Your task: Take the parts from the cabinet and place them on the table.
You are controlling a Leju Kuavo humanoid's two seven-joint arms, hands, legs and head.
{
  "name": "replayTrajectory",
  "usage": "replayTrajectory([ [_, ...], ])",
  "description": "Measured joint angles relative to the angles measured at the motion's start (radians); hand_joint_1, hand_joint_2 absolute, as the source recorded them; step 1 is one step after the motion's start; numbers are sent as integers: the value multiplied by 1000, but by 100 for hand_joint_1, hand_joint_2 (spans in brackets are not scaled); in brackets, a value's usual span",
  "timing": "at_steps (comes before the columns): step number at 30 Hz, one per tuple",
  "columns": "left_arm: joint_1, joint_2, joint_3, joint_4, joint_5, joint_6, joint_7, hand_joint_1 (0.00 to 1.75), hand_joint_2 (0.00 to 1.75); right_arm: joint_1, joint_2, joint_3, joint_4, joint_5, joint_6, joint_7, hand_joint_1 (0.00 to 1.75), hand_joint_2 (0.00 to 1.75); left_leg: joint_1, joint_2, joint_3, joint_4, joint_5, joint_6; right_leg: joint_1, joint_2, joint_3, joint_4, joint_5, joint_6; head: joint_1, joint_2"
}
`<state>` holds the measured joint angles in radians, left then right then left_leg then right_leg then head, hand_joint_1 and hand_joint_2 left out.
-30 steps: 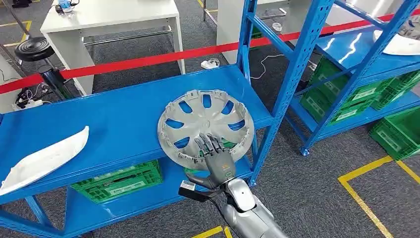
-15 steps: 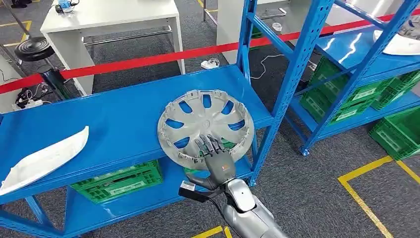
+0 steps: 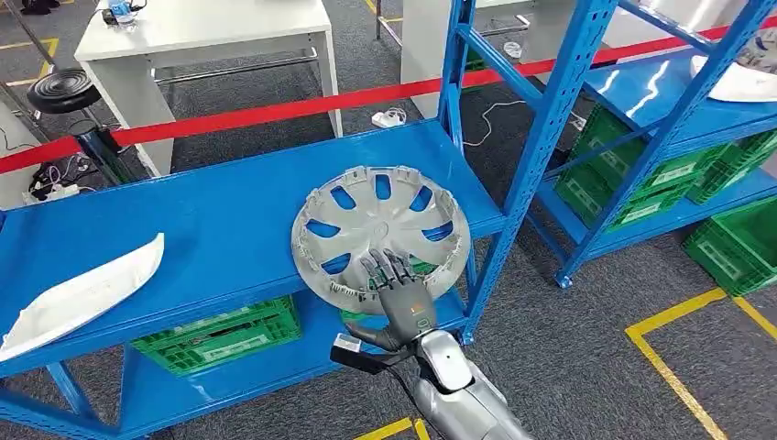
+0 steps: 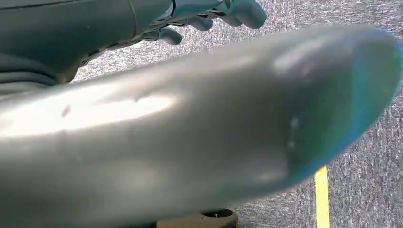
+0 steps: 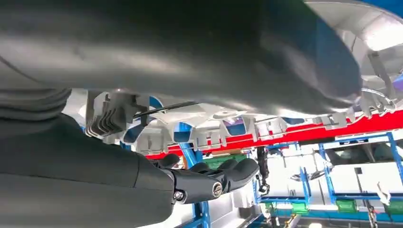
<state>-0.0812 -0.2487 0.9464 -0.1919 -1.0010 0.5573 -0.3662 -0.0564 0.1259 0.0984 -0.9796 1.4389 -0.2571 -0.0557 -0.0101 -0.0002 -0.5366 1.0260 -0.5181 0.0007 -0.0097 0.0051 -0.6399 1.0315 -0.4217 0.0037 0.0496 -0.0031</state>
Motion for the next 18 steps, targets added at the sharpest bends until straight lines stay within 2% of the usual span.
replayTrajectory([
  [18, 0, 0, 0, 0, 0, 0, 3, 0, 0, -9, 0, 0, 11, 6, 0, -11, 0, 175, 0, 0, 0, 0, 0, 0, 0, 0, 0, 0, 0, 0, 0, 0],
])
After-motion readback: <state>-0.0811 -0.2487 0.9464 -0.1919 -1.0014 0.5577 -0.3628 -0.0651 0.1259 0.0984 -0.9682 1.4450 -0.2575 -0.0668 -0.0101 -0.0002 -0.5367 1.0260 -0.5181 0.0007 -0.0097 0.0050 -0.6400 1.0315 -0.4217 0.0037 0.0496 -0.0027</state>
